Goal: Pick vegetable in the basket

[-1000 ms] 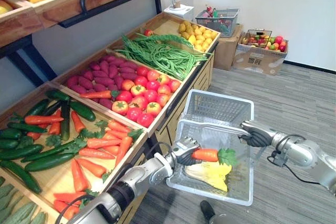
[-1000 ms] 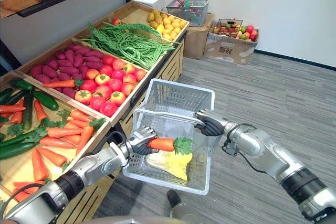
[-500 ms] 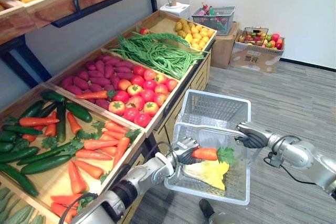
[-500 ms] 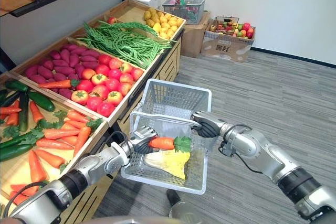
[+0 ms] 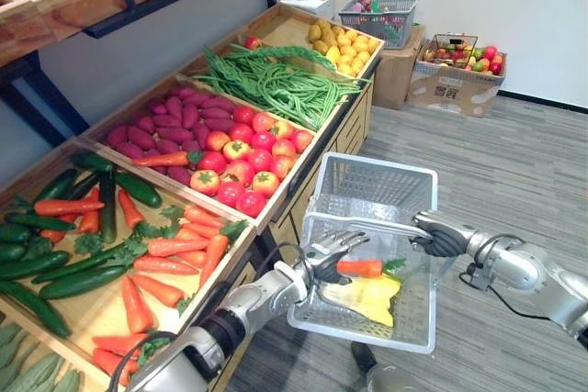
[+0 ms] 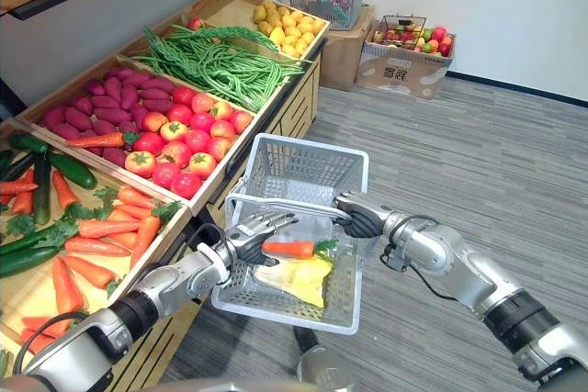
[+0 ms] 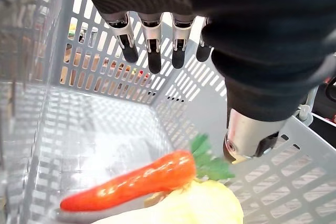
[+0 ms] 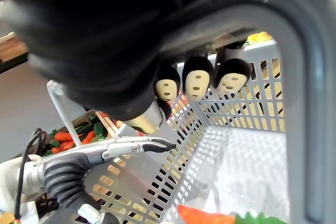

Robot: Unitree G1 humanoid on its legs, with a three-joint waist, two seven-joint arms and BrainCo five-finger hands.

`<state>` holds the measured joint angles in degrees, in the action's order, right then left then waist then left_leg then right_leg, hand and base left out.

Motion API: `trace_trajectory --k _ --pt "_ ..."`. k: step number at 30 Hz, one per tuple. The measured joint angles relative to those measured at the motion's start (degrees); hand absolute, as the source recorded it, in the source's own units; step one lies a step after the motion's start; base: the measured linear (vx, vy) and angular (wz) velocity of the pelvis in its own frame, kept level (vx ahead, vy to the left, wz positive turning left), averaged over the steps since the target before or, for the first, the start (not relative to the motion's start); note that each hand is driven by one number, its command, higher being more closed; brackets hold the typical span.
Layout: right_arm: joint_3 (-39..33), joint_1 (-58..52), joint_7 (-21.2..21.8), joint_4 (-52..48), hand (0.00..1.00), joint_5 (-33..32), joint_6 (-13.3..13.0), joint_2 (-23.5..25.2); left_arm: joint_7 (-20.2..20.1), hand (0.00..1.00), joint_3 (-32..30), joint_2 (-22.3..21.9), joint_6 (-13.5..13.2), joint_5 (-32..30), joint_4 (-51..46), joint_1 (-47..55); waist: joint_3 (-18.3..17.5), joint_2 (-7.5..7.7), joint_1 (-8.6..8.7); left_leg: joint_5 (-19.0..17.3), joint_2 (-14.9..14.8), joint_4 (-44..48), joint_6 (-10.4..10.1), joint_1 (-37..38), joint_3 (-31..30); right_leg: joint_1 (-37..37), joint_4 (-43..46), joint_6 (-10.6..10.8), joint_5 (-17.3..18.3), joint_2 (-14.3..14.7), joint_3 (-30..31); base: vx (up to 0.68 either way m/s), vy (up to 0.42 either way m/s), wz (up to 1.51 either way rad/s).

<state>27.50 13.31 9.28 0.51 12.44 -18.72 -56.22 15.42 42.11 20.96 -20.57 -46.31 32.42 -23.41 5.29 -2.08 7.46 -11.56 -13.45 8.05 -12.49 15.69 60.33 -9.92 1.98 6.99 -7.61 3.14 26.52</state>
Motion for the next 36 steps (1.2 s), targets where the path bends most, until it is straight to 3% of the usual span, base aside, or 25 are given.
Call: trace_trajectory --k 7,13,20,25,30,36 --pt "-0.03 -0.39 0.01 0.49 1.00 0.00 0.73 0.68 -0.11 0.00 -0.02 -0.09 -0.06 0.27 -0.19 -0.03 0.01 0.03 -0.06 0.55 0.40 -0.67 0.74 -0.64 -1.92 0.25 -0.01 0.00 0.00 -1.01 -1.70 -0.03 -0.036 0.15" --pt "-1.78 -4.56 0.02 5.04 1.00 0.18 1.40 5.00 -0.67 0.00 -0.14 -0.02 -0.16 1.65 -6.39 0.20 0.35 0.56 -0.57 1.72 1.32 -2.19 1.84 -1.66 -6.34 1.34 -0.19 0.15 0.29 -3.17 -5.63 -0.05 -0.044 0.36" --pt "-11.98 -10.13 -0.49 15.58 1.00 4.00 4.89 13.38 -2.36 0.00 -0.77 0.07 -0.73 7.40 -19.31 6.44 0.67 1.44 -2.99 4.97 4.04 -7.54 3.39 -3.26 -14.80 2.75 -0.01 0.50 1.52 -6.91 -12.96 -0.06 -0.018 0.62" --pt "-22.78 -11.74 -4.68 28.10 1.00 8.57 9.32 21.56 -4.93 0.00 -1.41 2.69 -2.53 13.01 -28.39 12.61 0.43 1.96 -4.42 9.70 6.55 -13.57 5.32 -5.63 -25.32 4.42 -0.24 0.98 2.83 -10.54 -22.23 -0.03 0.001 1.00" --pt "-32.86 -11.25 -10.21 39.16 1.00 9.61 12.48 26.32 -6.74 0.00 -7.89 5.72 -2.55 18.16 -35.06 19.96 -0.35 2.36 -5.72 11.54 7.32 -13.95 6.87 -8.57 -34.43 7.42 -1.96 1.12 2.92 -12.63 -29.68 0.00 -0.017 0.86" --pt "-40.63 -9.85 -14.44 50.27 1.00 9.39 14.01 29.27 -6.70 0.00 -18.33 6.24 -2.44 21.44 -42.39 27.98 -1.76 2.87 -6.56 13.91 7.98 -13.92 7.78 -12.54 -43.28 8.62 -2.16 1.11 2.93 -14.06 -36.08 -0.01 -0.008 0.79"
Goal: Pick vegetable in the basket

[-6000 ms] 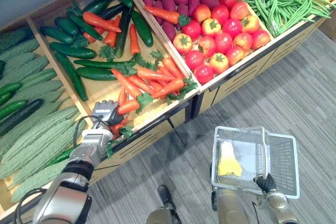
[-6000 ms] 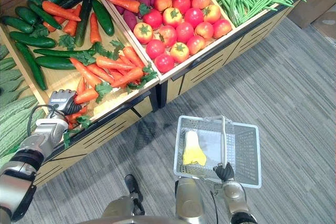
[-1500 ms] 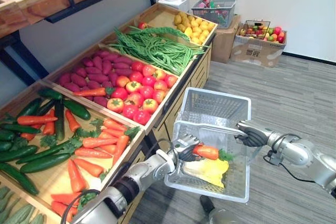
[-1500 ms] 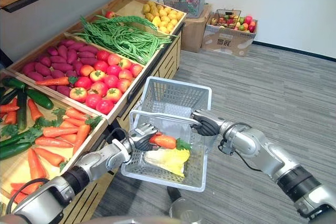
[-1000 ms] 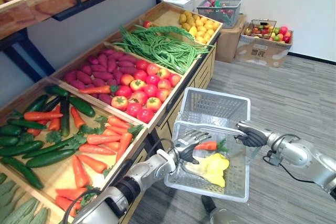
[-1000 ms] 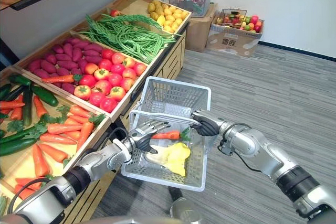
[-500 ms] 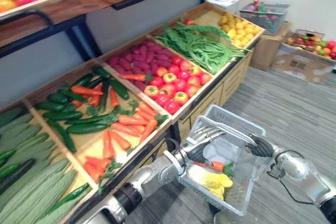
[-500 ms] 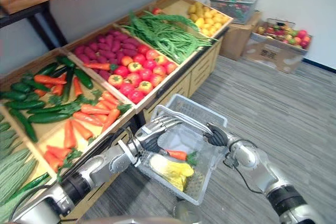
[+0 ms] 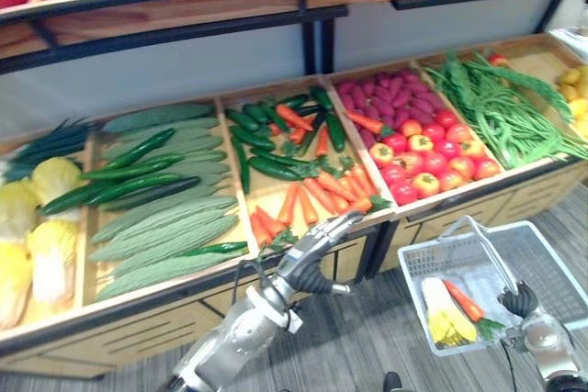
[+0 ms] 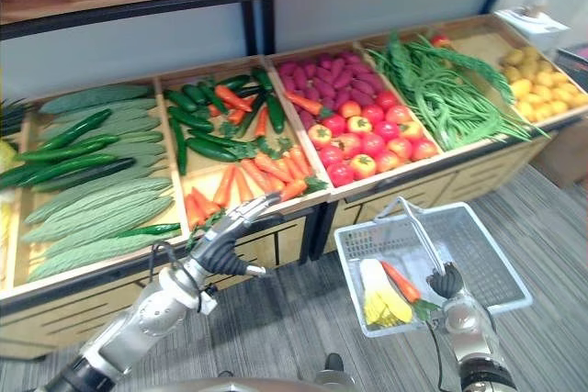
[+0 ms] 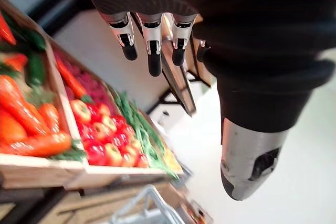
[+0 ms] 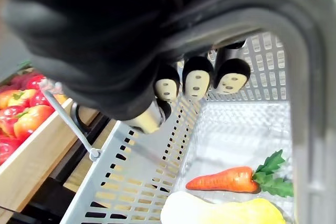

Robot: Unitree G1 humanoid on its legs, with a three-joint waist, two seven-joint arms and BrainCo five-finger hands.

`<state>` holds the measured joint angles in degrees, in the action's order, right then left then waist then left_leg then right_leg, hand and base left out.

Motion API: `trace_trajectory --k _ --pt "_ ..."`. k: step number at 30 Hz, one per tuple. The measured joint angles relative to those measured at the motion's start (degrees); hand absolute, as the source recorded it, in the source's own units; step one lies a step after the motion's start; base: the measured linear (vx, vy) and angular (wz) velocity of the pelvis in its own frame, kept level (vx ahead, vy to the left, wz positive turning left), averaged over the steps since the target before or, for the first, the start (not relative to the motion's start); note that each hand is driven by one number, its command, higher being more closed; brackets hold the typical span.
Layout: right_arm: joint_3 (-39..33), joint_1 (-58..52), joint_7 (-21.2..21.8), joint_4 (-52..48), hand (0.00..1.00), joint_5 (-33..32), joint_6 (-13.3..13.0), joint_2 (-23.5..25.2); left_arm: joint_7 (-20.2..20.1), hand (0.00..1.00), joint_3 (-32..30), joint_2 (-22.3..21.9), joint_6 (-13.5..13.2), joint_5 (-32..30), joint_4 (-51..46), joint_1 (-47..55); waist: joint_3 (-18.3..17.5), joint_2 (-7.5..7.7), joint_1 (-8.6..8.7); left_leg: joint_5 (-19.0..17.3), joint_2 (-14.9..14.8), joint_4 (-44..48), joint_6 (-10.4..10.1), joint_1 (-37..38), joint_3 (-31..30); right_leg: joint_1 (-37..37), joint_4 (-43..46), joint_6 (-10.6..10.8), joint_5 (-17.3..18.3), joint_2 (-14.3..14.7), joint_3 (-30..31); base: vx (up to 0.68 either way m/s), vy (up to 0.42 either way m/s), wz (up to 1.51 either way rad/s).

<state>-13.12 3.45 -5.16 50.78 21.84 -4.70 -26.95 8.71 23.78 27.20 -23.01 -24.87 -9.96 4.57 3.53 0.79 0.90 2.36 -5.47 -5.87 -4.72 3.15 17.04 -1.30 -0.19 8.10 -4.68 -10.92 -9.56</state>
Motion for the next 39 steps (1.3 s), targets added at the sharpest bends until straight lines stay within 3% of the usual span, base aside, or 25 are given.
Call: trace_trajectory --k 4,7,13,17,20,24,26,27,30,39 --pt "-4.24 -0.30 -1.85 6.32 1.00 -1.80 0.46 2.85 0.51 0.00 -6.57 -0.71 0.40 -0.01 -1.02 3.81 -0.46 0.44 -0.04 1.60 0.87 -0.03 0.12 -2.32 -5.38 1.14 -0.15 -0.11 1.51 -0.91 -4.92 -0.07 -0.004 0.71" --pt "-9.30 -2.43 -2.55 11.16 1.00 -4.46 0.89 5.82 3.78 0.00 -16.68 -8.98 2.18 0.06 -0.75 8.75 -0.66 0.59 -0.86 2.54 0.82 -0.04 0.36 -3.59 -9.53 2.16 0.30 -0.25 3.39 -0.79 -8.87 -0.09 -0.013 0.61" --pt "-13.65 -5.33 -4.33 15.38 1.00 -6.99 1.90 9.61 9.04 0.00 -29.34 -17.19 6.50 0.09 6.62 12.69 -1.80 0.68 -1.89 3.08 0.98 -0.05 0.13 -5.15 -12.92 2.58 0.22 -0.21 3.95 -0.62 -11.22 -0.04 0.004 0.30" --pt "-15.76 -7.20 -5.22 15.38 1.00 -8.89 2.38 12.54 12.71 0.00 -36.79 -20.16 10.91 0.70 18.07 12.76 -2.93 1.04 -2.08 3.11 1.07 -0.05 0.14 -6.03 -13.15 2.68 0.01 -0.20 3.95 -0.64 -11.92 0.01 0.007 0.07" --pt "-15.94 -7.37 -6.36 15.35 1.00 -9.38 2.76 13.64 13.86 0.00 -41.44 -20.53 12.14 1.87 27.34 12.38 -3.37 1.46 -1.84 3.11 1.12 -0.05 0.13 -5.95 -13.14 2.90 -0.45 -0.14 3.99 -0.61 -11.94 0.06 0.001 0.01" --pt "-16.89 -7.06 -6.78 15.34 1.00 -9.33 2.84 15.78 13.81 0.00 -51.83 -20.77 16.09 10.15 48.83 10.22 -3.58 2.22 -1.02 3.09 1.16 -0.05 -0.04 -4.66 -12.82 3.84 -0.66 -0.61 3.85 -0.55 -11.70 0.08 -0.006 -0.02" --pt "-18.11 -6.99 -6.78 15.36 1.00 -9.25 3.00 16.54 13.22 0.00 -54.82 -20.70 16.72 14.71 55.31 9.08 -3.55 2.41 -0.95 2.78 1.04 -0.05 -0.15 -3.74 -12.57 4.65 -0.69 -0.90 4.03 -0.42 -11.48 0.06 -0.015 -0.10" --pt "-18.14 -6.92 -6.78 15.40 1.00 -9.14 3.23 17.00 12.61 0.00 -56.03 -20.61 17.21 19.44 60.83 9.15 -3.56 2.74 -1.00 2.34 0.86 -0.05 -0.21 -2.97 -11.98 4.96 -0.65 -1.09 4.16 -0.26 -10.90 0.04 -0.019 -0.21" --pt "-18.18 -6.78 -6.78 15.41 1.00 -8.27 3.23 17.05 9.39 0.00 -56.19 -20.90 18.36 24.50 68.46 9.19 -3.49 2.60 -0.97 1.62 0.67 -0.06 -0.62 -1.89 -10.75 5.25 -0.64 -1.10 4.20 -0.14 -9.52 0.01 -0.015 -0.23" --pt "-17.65 -7.08 -6.17 17.68 1.00 -8.25 3.23 17.84 3.04 0.00 -51.64 -21.39 18.55 21.24 72.13 8.64 -2.77 1.92 -0.81 0.55 0.27 -0.09 -0.34 -0.09 -8.18 5.53 -0.67 -0.59 5.21 0.10 -7.00 -0.02 -0.009 -0.14"
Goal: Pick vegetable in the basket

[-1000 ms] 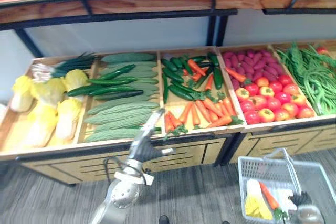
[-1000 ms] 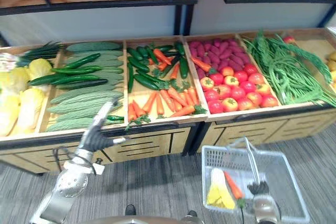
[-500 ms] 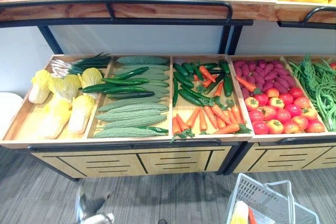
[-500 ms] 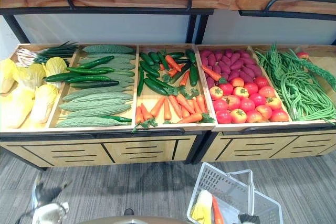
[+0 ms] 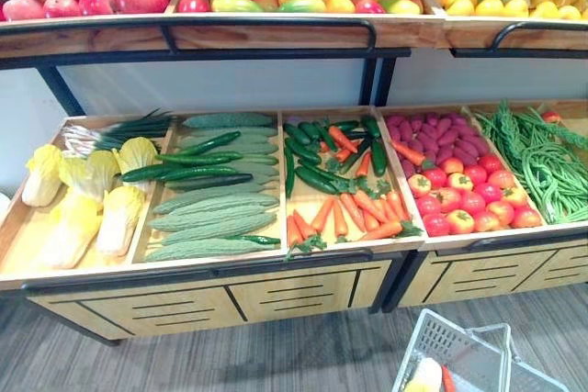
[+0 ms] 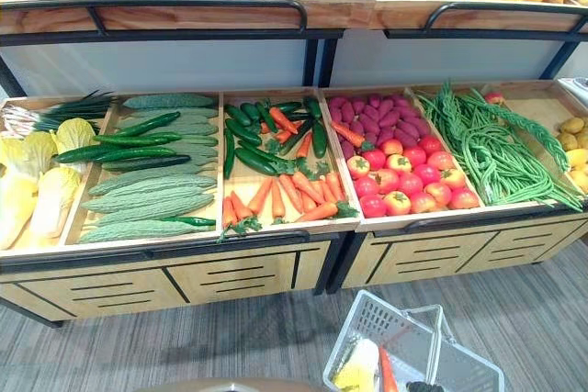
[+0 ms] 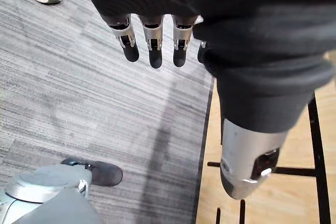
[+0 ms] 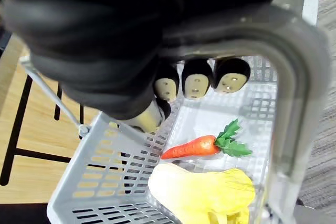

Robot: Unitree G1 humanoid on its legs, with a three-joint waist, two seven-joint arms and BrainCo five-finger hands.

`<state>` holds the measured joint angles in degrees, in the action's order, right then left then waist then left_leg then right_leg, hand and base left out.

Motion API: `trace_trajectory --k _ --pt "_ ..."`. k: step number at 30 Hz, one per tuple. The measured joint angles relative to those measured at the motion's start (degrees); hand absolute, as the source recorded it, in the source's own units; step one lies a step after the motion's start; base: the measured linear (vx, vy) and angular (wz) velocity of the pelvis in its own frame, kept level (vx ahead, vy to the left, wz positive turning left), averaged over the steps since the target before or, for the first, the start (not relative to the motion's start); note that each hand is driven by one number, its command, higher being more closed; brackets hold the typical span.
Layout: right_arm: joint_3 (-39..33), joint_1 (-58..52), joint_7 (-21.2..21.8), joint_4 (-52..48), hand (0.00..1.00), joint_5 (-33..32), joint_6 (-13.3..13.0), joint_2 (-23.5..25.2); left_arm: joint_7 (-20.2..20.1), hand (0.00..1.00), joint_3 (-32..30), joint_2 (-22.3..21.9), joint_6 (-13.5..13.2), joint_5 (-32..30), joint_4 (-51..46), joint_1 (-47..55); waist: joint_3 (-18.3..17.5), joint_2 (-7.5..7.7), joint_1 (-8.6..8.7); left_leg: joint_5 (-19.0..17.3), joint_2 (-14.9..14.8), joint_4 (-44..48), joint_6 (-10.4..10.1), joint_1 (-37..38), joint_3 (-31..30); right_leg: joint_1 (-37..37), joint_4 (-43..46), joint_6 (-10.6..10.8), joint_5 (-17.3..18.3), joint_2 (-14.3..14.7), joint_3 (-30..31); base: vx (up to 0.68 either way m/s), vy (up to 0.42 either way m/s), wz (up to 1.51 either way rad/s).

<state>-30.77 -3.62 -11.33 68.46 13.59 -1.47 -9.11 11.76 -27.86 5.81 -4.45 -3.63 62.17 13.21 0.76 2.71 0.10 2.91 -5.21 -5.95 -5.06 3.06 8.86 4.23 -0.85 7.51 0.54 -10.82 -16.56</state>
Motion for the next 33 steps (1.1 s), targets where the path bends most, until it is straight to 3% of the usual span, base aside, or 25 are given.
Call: trace_trajectory --k 7,14,17,19,21,22,23,24,25,26,27,30,32,33 --pt "0.96 0.03 0.52 0.00 1.00 -0.04 -0.09 1.29 -2.14 0.00 6.71 -0.12 -0.05 -1.86 1.67 -0.26 0.34 0.59 -0.01 -0.60 0.11 0.01 -0.44 1.08 0.33 0.50 0.10 0.02 0.06 -0.05 0.65 0.06 -0.003 -0.05" --pt "2.52 0.46 0.68 -0.03 1.00 -0.07 -0.52 1.40 -2.16 0.00 8.86 -0.16 -0.09 -2.16 1.74 -0.61 1.97 0.72 -0.19 -2.40 0.06 0.60 -0.75 3.73 2.34 1.76 2.13 0.35 1.27 -0.29 2.23 0.04 0.010 -0.13" --pt "1.93 1.42 0.65 -0.72 1.00 -0.22 -0.78 1.77 -2.20 0.00 10.56 -0.08 -0.39 -2.07 1.64 -1.69 5.07 1.70 -0.13 -10.11 -0.64 14.05 0.02 0.33 3.74 -0.49 9.29 0.97 4.82 -2.20 4.67 -0.04 0.061 -0.31" --pt "1.61 1.02 0.64 -1.69 1.00 -0.91 -1.58 2.24 -2.16 0.00 10.86 0.21 -0.46 -2.08 1.62 -1.96 5.07 1.80 -0.08 -13.01 -1.04 19.18 0.47 -1.97 5.01 -2.47 10.52 1.75 5.08 -2.76 6.47 -0.05 0.113 -0.47" --pt "1.73 1.14 0.62 -3.07 1.00 -1.28 -2.44 3.29 -1.99 0.00 12.59 1.20 -0.50 -2.09 1.66 -2.71 5.43 1.96 -0.09 -15.51 -1.75 22.39 1.84 -5.07 9.20 -7.26 11.76 5.27 2.31 -2.69 12.01 -0.04 0.157 -0.88" --pt "2.06 1.37 0.59 -3.62 1.00 -1.33 -2.58 3.64 -2.00 0.00 13.03 1.51 -0.40 -2.10 1.72 -2.87 6.00 1.72 -0.03 -16.24 -2.08 22.42 2.13 -5.10 10.37 -8.22 11.92 5.49 0.34 -2.34 13.59 -0.11 0.181 -1.02" --pt "2.14 1.47 0.63 -4.75 1.00 -2.94 -2.85 4.24 -1.99 0.00 13.43 1.72 -0.46 -2.14 1.65 -3.55 7.13 0.48 0.05 -16.55 -3.60 22.37 2.69 -4.91 12.47 -9.93 10.83 4.81 -5.47 -0.57 15.55 -0.14 0.214 -0.91" --pt "2.19 1.47 0.63 -4.86 1.00 -3.67 -2.88 4.64 -1.99 0.00 13.39 1.62 -0.48 -2.15 1.64 -4.32 7.43 -1.71 -0.06 -15.78 -5.52 22.01 3.62 -4.91 14.48 -9.99 7.76 4.16 -10.88 0.88 15.88 -0.14 0.271 -1.01" --pt "2.62 1.43 0.44 -5.07 1.00 -4.36 -3.04 5.11 -2.00 0.00 13.41 1.42 -0.60 -2.19 1.42 -4.53 7.86 -2.07 -0.06 -15.32 -6.51 21.59 3.97 -4.86 16.42 -10.63 8.05 2.23 -12.35 1.23 14.02 -0.12 0.278 -0.99" --pt "2.63 1.43 0.41 -5.84 1.00 -5.01 -3.25 5.26 -1.71 0.00 13.26 2.08 -0.63 -2.21 0.63 -4.59 8.26 -0.82 0.32 -14.50 -6.20 19.84 4.64 -4.11 19.32 -12.28 14.44 -2.27 -8.63 -1.11 7.69 -0.08 0.307 -0.96" --pt "2.59 1.33 0.42 -5.74 1.00 -5.03 -3.22 5.09 -1.78 0.00 13.01 2.39 -0.61 -2.42 0.22 -4.58 8.40 -0.17 0.33 -13.98 -6.28 18.80 4.84 -3.01 21.40 -12.10 17.86 -4.33 -6.77 -2.69 2.86 -0.03 0.230 -1.06" --pt "4.34 1.42 0.44 -5.56 1.00 -4.57 -3.49 5.15 -2.00 0.00 12.98 2.82 -0.49 -3.80 -0.13 -4.60 8.34 0.85 -0.28 -11.88 -6.42 14.74 4.76 -0.28 30.55 -9.49 22.27 -6.14 -4.74 -6.50 -8.10 -0.02 0.098 -1.40" --pt "4.39 2.51 0.63 -4.49 1.00 -4.46 -3.37 5.20 -2.04 0.00 12.99 2.83 -0.52 -3.80 -0.67 -4.76 8.38 1.11 -0.61 -11.35 -6.32 13.94 4.45 0.15 34.71 -8.12 22.06 -6.14 -4.75 -7.69 -10.68 -0.02 -0.070 -1.36" --pt "4.38 2.97 0.68 -4.47 1.00 -4.39 -2.75 5.51 -2.07 0.00 13.00 2.79 -0.54 -3.79 -0.69 -4.86 8.31 1.27 -0.84 -11.03 -6.31 14.03 3.92 0.26 37.91 -6.97 19.83 -5.13 -4.01 -8.19 -12.62 -0.01 -0.182 -1.47"
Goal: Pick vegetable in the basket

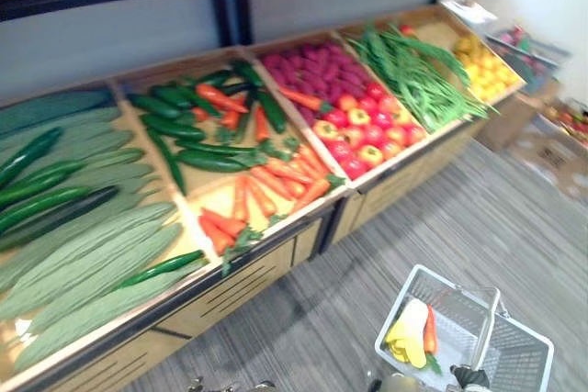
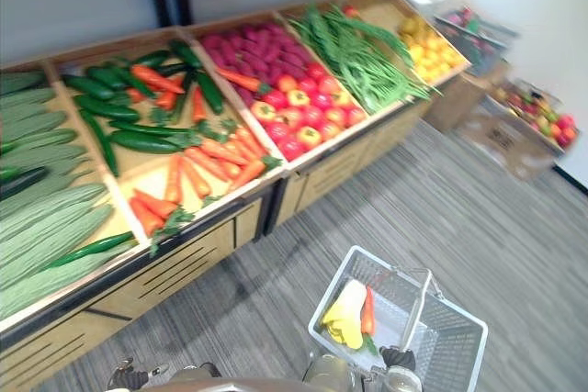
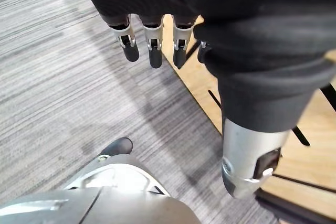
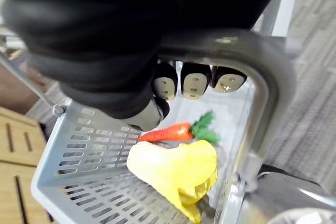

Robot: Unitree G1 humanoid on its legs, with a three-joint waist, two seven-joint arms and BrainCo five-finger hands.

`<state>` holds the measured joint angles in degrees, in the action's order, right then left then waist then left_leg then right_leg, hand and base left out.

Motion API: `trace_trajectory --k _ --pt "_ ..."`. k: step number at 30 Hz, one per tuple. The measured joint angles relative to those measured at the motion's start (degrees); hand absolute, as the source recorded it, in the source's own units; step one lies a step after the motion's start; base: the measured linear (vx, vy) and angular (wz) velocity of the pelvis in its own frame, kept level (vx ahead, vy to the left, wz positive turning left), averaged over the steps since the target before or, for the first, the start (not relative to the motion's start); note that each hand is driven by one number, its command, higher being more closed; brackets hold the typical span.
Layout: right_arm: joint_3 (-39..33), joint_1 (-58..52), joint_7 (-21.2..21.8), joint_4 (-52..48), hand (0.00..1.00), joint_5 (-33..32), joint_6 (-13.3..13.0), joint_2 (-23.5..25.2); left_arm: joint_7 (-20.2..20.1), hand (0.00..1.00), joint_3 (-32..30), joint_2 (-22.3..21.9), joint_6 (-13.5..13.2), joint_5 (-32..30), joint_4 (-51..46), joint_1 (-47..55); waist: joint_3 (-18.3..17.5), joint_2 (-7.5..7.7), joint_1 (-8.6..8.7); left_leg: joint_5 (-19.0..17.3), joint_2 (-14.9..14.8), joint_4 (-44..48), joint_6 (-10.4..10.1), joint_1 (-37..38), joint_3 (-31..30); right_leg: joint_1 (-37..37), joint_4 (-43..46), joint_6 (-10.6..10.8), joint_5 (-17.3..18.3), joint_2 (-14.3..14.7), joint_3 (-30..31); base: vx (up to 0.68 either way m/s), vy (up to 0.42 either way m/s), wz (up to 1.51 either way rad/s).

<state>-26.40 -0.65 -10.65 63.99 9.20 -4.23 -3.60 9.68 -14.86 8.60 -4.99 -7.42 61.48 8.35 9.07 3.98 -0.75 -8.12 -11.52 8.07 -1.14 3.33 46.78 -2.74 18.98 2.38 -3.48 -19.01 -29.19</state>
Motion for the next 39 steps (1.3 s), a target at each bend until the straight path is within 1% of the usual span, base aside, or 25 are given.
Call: trace_trajectory --k 1,2,3,4,5,7,8,9,13,14,15,16,17,18,19,21,23,24,25,26,27,30,32,35,39 --pt "-0.01 0.30 0.04 -0.06 1.00 0.13 0.09 0.22 -0.09 0.00 0.07 -0.21 0.02 0.00 0.05 -0.28 0.01 0.07 -0.03 0.45 0.00 -0.06 -0.67 0.02 2.94 0.17 -3.88 1.46 1.00 0.72 -1.19 -0.01 -0.214 -1.41" --pt "-0.15 0.47 0.01 -0.06 1.00 0.22 0.17 0.11 -0.14 0.00 0.27 -0.60 0.01 0.00 0.04 -0.42 -0.03 0.15 -0.03 0.76 -0.08 -0.22 -1.13 0.33 4.22 0.29 -5.58 1.91 1.31 1.24 -1.94 -0.02 -0.253 -1.19" --pt "-0.26 0.56 -0.07 -0.12 1.00 0.22 0.34 -0.14 -0.21 0.00 0.55 -1.25 -0.03 -0.01 0.07 -0.47 0.34 -0.49 -0.05 1.50 -0.04 -1.03 -1.62 1.08 6.07 0.47 -7.92 2.29 1.57 2.15 -2.04 -0.03 -0.261 -0.98" --pt "-0.23 0.44 -0.10 -0.12 1.00 0.21 0.46 -0.36 -0.47 0.00 1.27 -1.90 -0.06 -0.02 0.10 -0.49 0.68 -1.33 0.60 2.63 0.06 -2.12 -2.27 2.08 7.89 1.16 -10.88 3.00 2.08 3.36 -2.08 -0.04 -0.257 -0.98" --pt "-0.22 0.22 -0.19 -0.12 1.00 0.18 0.62 -0.31 -0.72 0.00 1.53 -2.30 -0.08 -0.15 0.08 -0.54 0.60 -1.53 0.83 3.11 0.00 -2.31 -2.94 2.38 8.95 1.29 -12.49 3.60 3.17 4.05 -2.04 -0.05 -0.307 -0.86" --pt "-0.19 -0.51 -0.35 -0.20 1.00 -0.13 0.89 -0.97 -0.90 0.00 1.68 -2.84 -0.02 -0.22 0.67 -1.53 1.08 -2.38 1.47 4.37 -1.27 -2.86 -4.06 3.27 10.16 1.83 -14.17 3.73 3.65 6.08 -1.50 -0.04 -0.254 -0.44" --pt "-0.20 -1.01 -0.52 -0.19 1.00 -0.22 1.08 -1.07 -0.92 0.00 1.72 -3.09 0.00 -0.20 0.74 -1.51 0.88 -3.05 2.17 4.95 -2.43 -2.57 -4.58 4.15 10.52 2.73 -14.59 3.07 4.09 7.42 -1.25 -0.05 -0.217 -0.21" --pt "0.03 -1.64 -0.61 -0.26 1.00 -0.24 0.93 -0.99 -0.91 0.00 1.70 -3.15 0.03 -0.22 0.74 -1.60 0.77 -3.22 2.28 4.90 -4.58 -0.50 -4.70 4.63 10.74 3.19 -14.96 2.43 4.53 8.88 -0.56 -0.07 -0.205 -0.33" --pt "4.05 -1.66 -0.50 -0.23 1.00 -0.30 -0.17 -1.00 -0.52 0.00 0.95 -2.73 0.06 -0.15 0.62 -1.99 0.69 -3.28 2.10 4.79 -12.91 12.67 -4.88 3.57 10.49 3.30 -15.34 0.43 6.52 12.26 2.22 -0.10 -0.183 -0.48" --pt "5.20 -1.61 -0.40 -0.22 1.00 -0.29 -0.35 -1.14 -0.15 0.00 0.82 -2.76 0.08 -0.11 0.62 -1.91 0.68 -3.42 2.08 5.18 -15.25 16.62 -4.30 2.88 8.45 3.41 -15.61 0.10 6.65 13.41 4.08 -0.03 -0.157 -0.89" --pt "6.16 -1.55 -0.34 -0.27 1.00 -0.29 -0.95 -1.30 0.41 0.00 0.69 -3.05 0.06 0.38 0.02 -1.14 0.74 -3.41 1.93 6.74 -16.76 22.32 -1.97 0.16 -0.85 3.79 -15.45 -1.36 6.29 14.52 7.37 0.00 -0.130 -0.97" --pt "6.65 -1.51 -0.37 -0.18 1.00 -0.30 -1.11 -1.73 0.63 0.00 0.43 -2.96 0.00 0.49 -0.08 -1.05 0.97 -2.81 1.77 5.52 -15.23 22.57 -2.99 -1.38 -6.75 3.71 -15.43 -1.64 6.19 14.32 8.62 0.04 -0.036 -1.02" --pt "6.74 -1.33 -0.33 0.07 1.00 -0.30 -1.18 -2.22 1.25 0.00 0.35 -3.51 -0.02 1.00 -0.14 -1.17 1.00 -2.90 1.48 3.25 -11.21 21.26 -4.57 -2.52 -15.23 3.48 -15.36 -1.61 6.09 13.69 10.75 0.06 0.045 -1.07" --pt "6.77 -1.15 -0.35 0.29 1.00 -0.42 -1.11 -3.00 1.56 0.00 0.37 -4.11 -0.10 2.78 -0.38 -1.05 0.98 -3.28 0.92 0.67 -6.44 19.03 -5.26 -3.20 -22.61 3.01 -15.40 -1.82 5.96 13.07 13.83 0.08 0.092 -1.32" --pt "6.95 -1.17 -0.32 0.55 1.00 -0.67 -1.12 -3.53 1.67 0.00 0.44 -4.54 -0.21 2.86 -0.45 -0.98 1.07 -3.66 0.67 -1.10 -2.97 16.20 -5.53 -3.29 -26.26 3.06 -15.86 -1.73 5.61 12.92 16.43 0.07 0.088 -1.19" --pt "6.93 -1.08 -0.34 1.61 1.00 -0.81 -1.04 -3.81 1.67 0.00 0.41 -4.70 -1.12 2.87 -0.43 -0.91 1.08 -3.85 0.56 -1.81 0.34 10.31 -6.14 -3.28 -31.12 3.16 -15.83 -1.25 5.37 12.98 19.29 0.05 0.142 -0.95" --pt "6.86 -0.99 -0.37 2.09 1.00 -0.96 -1.02 -3.89 1.64 0.00 0.22 -4.85 -1.70 2.86 -0.43 -0.91 1.22 -4.30 0.46 -1.40 1.94 4.17 -5.78 -3.59 -36.46 3.10 -15.87 -0.20 5.11 13.40 22.15 0.03 0.204 -0.82" --pt "6.85 -0.94 -0.36 2.08 1.00 -1.08 -1.04 -4.57 1.52 0.00 -0.33 -5.65 -1.99 2.85 -0.43 -0.78 0.97 -5.48 0.43 0.87 2.13 0.65 -5.83 -4.10 -40.21 2.69 -15.97 0.94 4.77 14.19 23.87 0.02 0.254 -0.72" --pt "6.85 -1.02 -0.35 2.16 1.00 -1.08 -1.04 -4.15 1.35 0.00 -1.01 -5.86 -2.05 2.85 -0.48 -0.72 0.56 -5.45 0.23 0.02 3.41 1.10 -5.78 -3.88 -39.12 2.92 -17.05 2.47 4.14 13.66 25.78 0.06 0.292 -0.55" --pt "6.97 -1.33 -0.18 2.09 1.00 -1.13 -1.24 -3.94 1.37 0.00 -1.22 -5.54 -2.10 2.83 -0.49 -0.69 0.48 -5.12 0.63 -0.38 4.39 1.15 -5.45 -4.10 -38.86 3.24 -18.02 3.05 3.49 12.81 26.21 0.11 0.299 -0.36" --pt "6.67 -1.69 -0.22 2.16 1.00 -1.16 -1.24 -3.82 1.36 0.00 -1.33 -5.27 -2.17 2.82 -0.50 -0.79 0.10 -4.00 0.46 -1.02 5.54 1.17 -4.80 -4.01 -37.54 3.32 -19.00 4.08 2.80 11.50 26.84 0.13 0.239 -0.18" --pt "6.37 -1.58 -0.20 2.16 1.00 -1.20 -1.26 -3.79 1.29 0.00 -1.79 -5.19 -2.02 2.62 -0.18 0.26 -0.30 -3.52 0.37 -1.52 7.86 0.77 -3.17 -1.84 -34.78 3.36 -18.93 4.46 2.61 9.54 29.51 0.13 0.217 -0.37" --pt "4.81 -1.65 -0.14 2.15 1.00 -1.21 -1.41 -3.48 1.23 0.00 -1.54 -5.05 -2.00 2.02 0.12 0.24 -0.57 -3.78 0.70 -1.53 8.93 -0.20 -3.12 -0.69 -34.26 3.51 -18.92 4.48 2.60 8.94 29.74 0.11 0.134 -0.23" --pt "3.91 -1.62 0.14 2.17 1.00 -2.08 -1.42 -2.97 1.11 0.00 -0.29 -4.58 -2.07 0.21 0.10 -0.04 -0.77 -3.69 0.58 -1.63 9.18 -0.91 -2.94 0.09 -33.38 2.98 -18.70 4.49 2.60 9.06 30.65 0.07 0.053 -0.23" --pt "3.68 -0.85 1.26 2.13 1.00 -2.61 -1.46 -2.93 1.06 0.00 2.12 -3.75 -2.04 -0.25 0.09 -0.26 -0.71 -3.41 0.37 -2.50 8.58 -0.75 -1.92 1.10 -31.51 0.02 -16.44 4.52 2.60 10.56 35.58 0.01 -0.014 -0.64"
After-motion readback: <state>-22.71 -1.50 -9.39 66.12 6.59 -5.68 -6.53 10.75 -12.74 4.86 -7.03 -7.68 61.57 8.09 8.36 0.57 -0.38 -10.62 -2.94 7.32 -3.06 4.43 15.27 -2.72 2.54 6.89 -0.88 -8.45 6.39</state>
